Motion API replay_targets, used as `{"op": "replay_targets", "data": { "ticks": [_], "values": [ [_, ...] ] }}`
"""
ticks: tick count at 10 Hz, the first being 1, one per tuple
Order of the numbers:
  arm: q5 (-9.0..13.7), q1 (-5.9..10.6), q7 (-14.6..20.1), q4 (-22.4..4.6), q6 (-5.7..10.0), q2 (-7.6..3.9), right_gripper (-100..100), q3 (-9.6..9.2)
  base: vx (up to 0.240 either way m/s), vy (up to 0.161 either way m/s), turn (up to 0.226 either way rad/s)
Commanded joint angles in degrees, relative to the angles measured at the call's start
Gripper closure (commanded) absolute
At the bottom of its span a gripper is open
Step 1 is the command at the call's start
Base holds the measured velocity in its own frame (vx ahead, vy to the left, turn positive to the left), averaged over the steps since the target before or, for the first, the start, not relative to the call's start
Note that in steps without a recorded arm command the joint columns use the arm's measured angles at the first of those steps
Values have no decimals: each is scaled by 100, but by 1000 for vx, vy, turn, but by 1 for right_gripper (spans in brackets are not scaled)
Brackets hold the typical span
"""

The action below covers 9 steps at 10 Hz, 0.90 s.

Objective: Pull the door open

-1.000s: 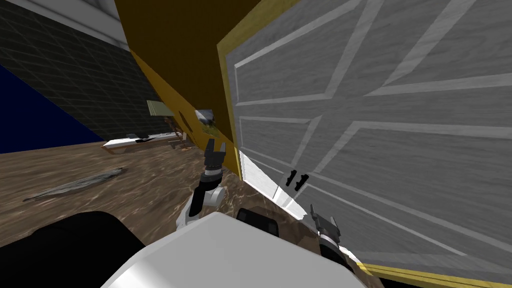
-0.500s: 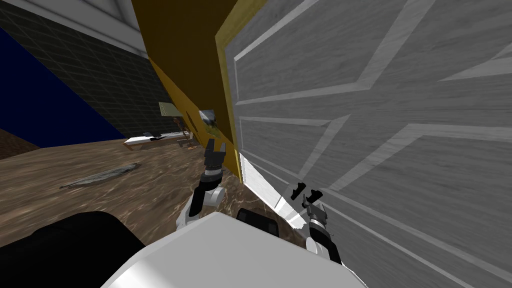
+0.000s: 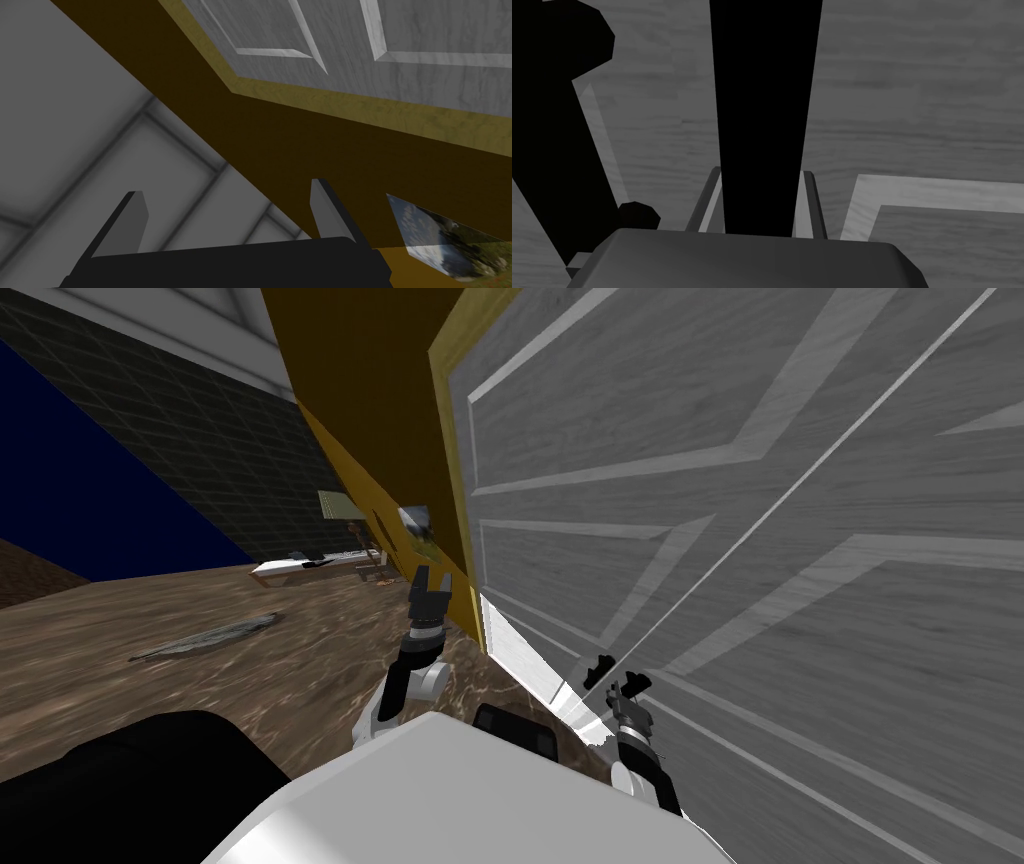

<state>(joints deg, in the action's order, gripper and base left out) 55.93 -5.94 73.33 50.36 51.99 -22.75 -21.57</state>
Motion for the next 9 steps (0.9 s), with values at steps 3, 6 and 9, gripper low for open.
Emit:
{"op": "replay_targets", "data": {
  "ticks": [3, 6, 9],
  "values": [
    [27, -139, 1, -90, 4, -51, 100, 61, -33, 9, -9],
    [58, -291, 4, -190, 12, -112, 100, 133, -151, 36, -55],
    [73, -366, 5, -240, 16, -142, 100, 170, -132, 12, -39]
  ]
}}
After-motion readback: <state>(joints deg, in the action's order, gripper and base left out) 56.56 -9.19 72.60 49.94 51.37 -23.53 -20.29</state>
